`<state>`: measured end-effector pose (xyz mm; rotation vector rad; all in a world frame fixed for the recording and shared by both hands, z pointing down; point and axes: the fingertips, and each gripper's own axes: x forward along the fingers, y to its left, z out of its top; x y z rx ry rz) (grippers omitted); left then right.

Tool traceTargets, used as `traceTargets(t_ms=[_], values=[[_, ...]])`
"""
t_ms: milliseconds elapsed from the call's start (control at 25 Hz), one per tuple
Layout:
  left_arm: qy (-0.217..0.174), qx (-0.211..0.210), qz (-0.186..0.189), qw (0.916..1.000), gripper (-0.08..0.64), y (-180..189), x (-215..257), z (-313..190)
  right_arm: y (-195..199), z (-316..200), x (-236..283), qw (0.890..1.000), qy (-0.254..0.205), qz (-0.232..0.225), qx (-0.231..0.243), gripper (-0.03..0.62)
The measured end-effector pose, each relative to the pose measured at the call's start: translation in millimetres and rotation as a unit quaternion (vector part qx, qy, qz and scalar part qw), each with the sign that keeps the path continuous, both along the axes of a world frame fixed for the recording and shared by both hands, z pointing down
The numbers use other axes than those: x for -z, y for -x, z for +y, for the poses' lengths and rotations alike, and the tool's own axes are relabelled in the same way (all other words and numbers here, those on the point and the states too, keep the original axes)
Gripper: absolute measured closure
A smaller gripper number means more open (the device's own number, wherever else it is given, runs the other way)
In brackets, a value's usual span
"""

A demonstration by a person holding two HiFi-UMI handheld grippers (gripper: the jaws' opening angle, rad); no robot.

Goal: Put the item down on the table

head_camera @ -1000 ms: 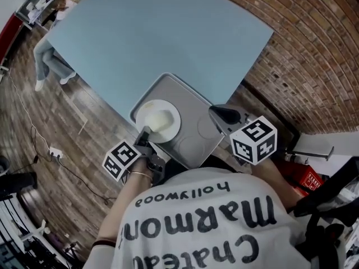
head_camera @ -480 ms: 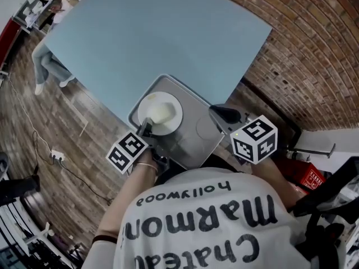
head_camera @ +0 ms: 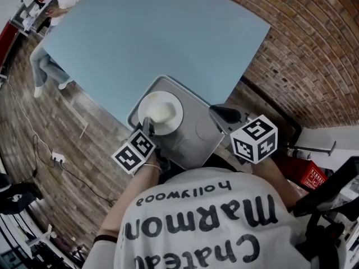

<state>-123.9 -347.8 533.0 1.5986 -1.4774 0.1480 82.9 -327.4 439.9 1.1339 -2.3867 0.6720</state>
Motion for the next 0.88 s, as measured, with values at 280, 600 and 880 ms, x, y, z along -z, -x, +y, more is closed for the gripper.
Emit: traceTargets(t_ms=[280,600,880], values=[[0.018,-0.023,-0.068,0.9972,0.485,-7.9,-4.9,-1.5,-3.3,-0.4,-4.8,1.0,0.006,0.0,-0.002,0.581],[0.034,-0.014,-0.068,0.997,0.476,-4.3,-7.5,-0.7,1.8,2.8,-6.7,1.0,0.008,0.0,-0.005,0.581],[0.028,-0.006,-0.042,0.9987,0.431,-8.2,-4.5,-1.1,2.0,5.6,-7.2,1.0,0.007,-0.004,-0.008,0.58]])
